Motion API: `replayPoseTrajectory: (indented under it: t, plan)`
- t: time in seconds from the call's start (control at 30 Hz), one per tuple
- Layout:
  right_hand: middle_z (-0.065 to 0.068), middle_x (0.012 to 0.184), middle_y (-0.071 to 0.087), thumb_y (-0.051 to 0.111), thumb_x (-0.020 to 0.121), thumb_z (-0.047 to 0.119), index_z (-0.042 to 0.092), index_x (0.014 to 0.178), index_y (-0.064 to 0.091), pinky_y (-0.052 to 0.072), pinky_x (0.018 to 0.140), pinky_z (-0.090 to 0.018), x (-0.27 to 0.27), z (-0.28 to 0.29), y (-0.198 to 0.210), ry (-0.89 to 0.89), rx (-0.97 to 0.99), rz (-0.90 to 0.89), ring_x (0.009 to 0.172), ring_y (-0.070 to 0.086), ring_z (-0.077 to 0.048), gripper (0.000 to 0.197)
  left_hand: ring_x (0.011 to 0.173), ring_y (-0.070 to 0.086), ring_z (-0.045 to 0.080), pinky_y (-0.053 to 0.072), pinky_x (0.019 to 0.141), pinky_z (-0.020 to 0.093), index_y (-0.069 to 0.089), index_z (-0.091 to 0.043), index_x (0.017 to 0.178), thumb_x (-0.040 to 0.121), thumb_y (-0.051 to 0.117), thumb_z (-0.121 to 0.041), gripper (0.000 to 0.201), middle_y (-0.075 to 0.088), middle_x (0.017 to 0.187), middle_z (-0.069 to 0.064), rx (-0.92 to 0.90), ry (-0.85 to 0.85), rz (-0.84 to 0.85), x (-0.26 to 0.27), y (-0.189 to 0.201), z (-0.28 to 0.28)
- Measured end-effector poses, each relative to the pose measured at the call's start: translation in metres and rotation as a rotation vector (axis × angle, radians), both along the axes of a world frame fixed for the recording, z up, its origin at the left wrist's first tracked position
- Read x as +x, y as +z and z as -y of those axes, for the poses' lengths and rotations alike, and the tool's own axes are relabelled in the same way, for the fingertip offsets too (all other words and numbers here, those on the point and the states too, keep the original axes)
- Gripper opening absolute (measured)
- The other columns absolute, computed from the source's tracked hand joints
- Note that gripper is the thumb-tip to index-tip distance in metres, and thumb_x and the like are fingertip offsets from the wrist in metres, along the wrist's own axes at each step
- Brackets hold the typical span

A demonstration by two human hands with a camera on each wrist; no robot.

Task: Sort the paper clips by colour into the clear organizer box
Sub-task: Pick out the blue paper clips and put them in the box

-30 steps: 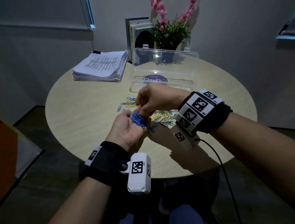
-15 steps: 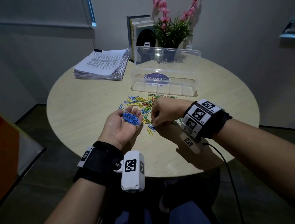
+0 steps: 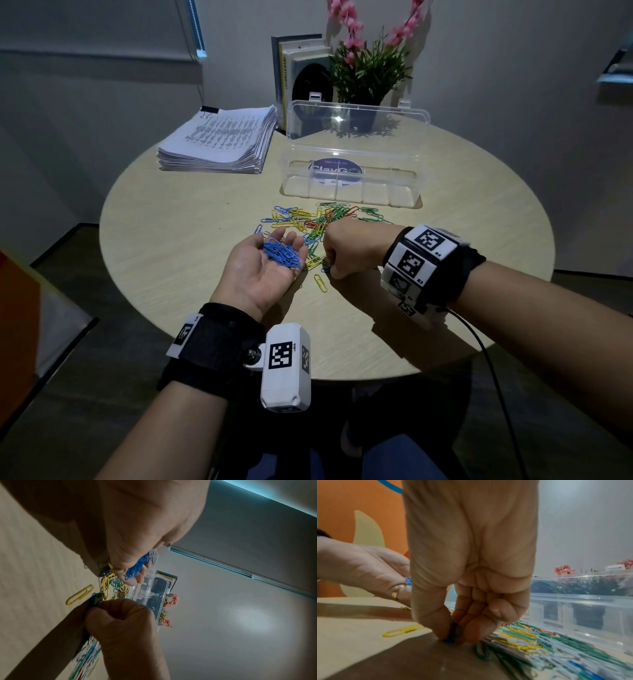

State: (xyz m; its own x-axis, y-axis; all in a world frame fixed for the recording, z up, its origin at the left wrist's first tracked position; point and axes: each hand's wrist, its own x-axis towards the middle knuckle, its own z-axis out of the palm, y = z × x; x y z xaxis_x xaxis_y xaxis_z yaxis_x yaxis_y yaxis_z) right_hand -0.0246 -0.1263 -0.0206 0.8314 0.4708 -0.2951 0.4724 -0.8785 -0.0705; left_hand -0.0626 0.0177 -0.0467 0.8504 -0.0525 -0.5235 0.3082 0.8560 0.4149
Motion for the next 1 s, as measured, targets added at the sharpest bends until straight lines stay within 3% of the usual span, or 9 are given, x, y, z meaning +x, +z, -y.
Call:
replayPoseTrajectory:
  t: [0.17, 0.3, 0.47, 0.57, 0.63, 0.73, 0.87, 0.93, 1.0]
  plan:
    - [-0.015, 0.094, 0.07, 0.07, 0.078, 0.021, 0.003, 0.095, 0.071, 0.042, 0.057, -0.026, 0.002, 0.001, 0.002, -0.013, 0.007, -0.011, 0.075, 0.057, -0.022, 0.025, 0.083, 0.057, 0.023, 0.045, 0.085, 0.036, 0.057, -0.003, 0.093, 0.103, 0.026, -0.027, 0.04, 0.057, 0.089, 0.015, 0.0, -0.003, 0.009, -0.001, 0.0, -0.003]
    - [-0.006, 0.085, 0.066, 0.07, 0.078, 0.018, 0.007, 0.092, 0.07, 0.042, 0.054, -0.025, -0.001, 0.002, 0.005, 0.015, 0.025, -0.017, 0.077, 0.057, -0.018, 0.018, 0.084, 0.057, 0.023, 0.043, 0.09, 0.035, 0.058, -0.003, 0.093, 0.103, 0.027, -0.027, 0.04, 0.057, 0.09, 0.015, 0.008, 0.003, 0.004, -0.001, 0.0, -0.005]
    - [0.001, 0.078, 0.063, 0.067, 0.077, 0.008, 0.015, 0.083, 0.067, 0.04, 0.052, -0.016, 0.002, 0.0, 0.024, 0.004, 0.232, -0.027, 0.071, 0.055, -0.013, 0.009, 0.085, 0.057, 0.023, 0.042, 0.085, 0.036, 0.058, -0.004, 0.094, 0.103, 0.029, -0.023, 0.036, 0.058, 0.091, 0.015, 0.035, -0.015, 0.003, -0.001, -0.001, -0.003]
    - [0.001, 0.079, 0.065, 0.069, 0.08, 0.007, 0.012, 0.091, 0.07, 0.041, 0.05, -0.008, 0.005, -0.01, 0.039, 0.032, 0.333, -0.061, 0.063, 0.055, -0.008, 0.013, 0.084, 0.057, 0.023, 0.045, 0.08, 0.036, 0.057, -0.003, 0.095, 0.102, 0.029, -0.02, 0.033, 0.059, 0.093, 0.016, 0.033, -0.025, 0.017, 0.0, 0.0, 0.003]
    - [0.001, 0.085, 0.068, 0.072, 0.081, 0.011, 0.011, 0.1, 0.071, 0.046, 0.057, -0.012, 0.005, -0.02, 0.043, 0.059, 0.371, -0.066, 0.062, 0.057, -0.004, 0.02, 0.084, 0.058, 0.023, 0.045, 0.083, 0.035, 0.056, -0.003, 0.1, 0.102, 0.028, -0.02, 0.033, 0.061, 0.093, 0.017, -0.009, -0.041, 0.042, 0.0, 0.0, 0.005]
    - [-0.004, 0.088, 0.072, 0.074, 0.081, 0.013, 0.005, 0.107, 0.069, 0.054, 0.062, -0.017, 0.01, -0.029, 0.045, 0.028, 0.481, -0.071, 0.069, 0.069, -0.012, 0.028, 0.085, 0.058, 0.024, 0.044, 0.087, 0.035, 0.055, -0.003, 0.105, 0.102, 0.027, -0.022, 0.033, 0.06, 0.095, 0.018, -0.04, -0.05, 0.049, 0.001, -0.001, 0.005]
    - [-0.009, 0.073, 0.068, 0.065, 0.086, 0.004, 0.001, 0.099, 0.071, 0.045, 0.044, -0.008, 0.022, -0.026, 0.043, -0.028, 0.47, 0.025, 0.052, 0.06, -0.011, 0.015, 0.079, 0.056, 0.023, 0.047, 0.074, 0.035, 0.056, -0.003, 0.093, 0.102, 0.029, -0.019, 0.032, 0.057, 0.087, 0.014, -0.033, -0.008, 0.034, 0.003, -0.002, -0.004]
    - [-0.011, 0.08, 0.07, 0.063, 0.086, 0.003, 0.003, 0.1, 0.073, 0.046, 0.048, -0.013, 0.026, -0.024, 0.038, -0.019, 0.371, 0.033, 0.06, 0.062, -0.015, 0.017, 0.08, 0.056, 0.023, 0.047, 0.074, 0.036, 0.056, -0.004, 0.092, 0.102, 0.029, -0.021, 0.034, 0.056, 0.086, 0.013, -0.036, 0.016, 0.027, 0.003, -0.003, -0.011]
    - [-0.01, 0.095, 0.073, 0.062, 0.086, 0.005, 0.005, 0.102, 0.074, 0.046, 0.06, -0.02, 0.03, -0.025, 0.031, 0.0, 0.274, 0.068, 0.079, 0.066, -0.019, 0.02, 0.081, 0.056, 0.023, 0.047, 0.074, 0.036, 0.057, -0.004, 0.093, 0.102, 0.028, -0.023, 0.036, 0.057, 0.086, 0.013, -0.048, 0.045, 0.02, 0.004, -0.004, -0.019]
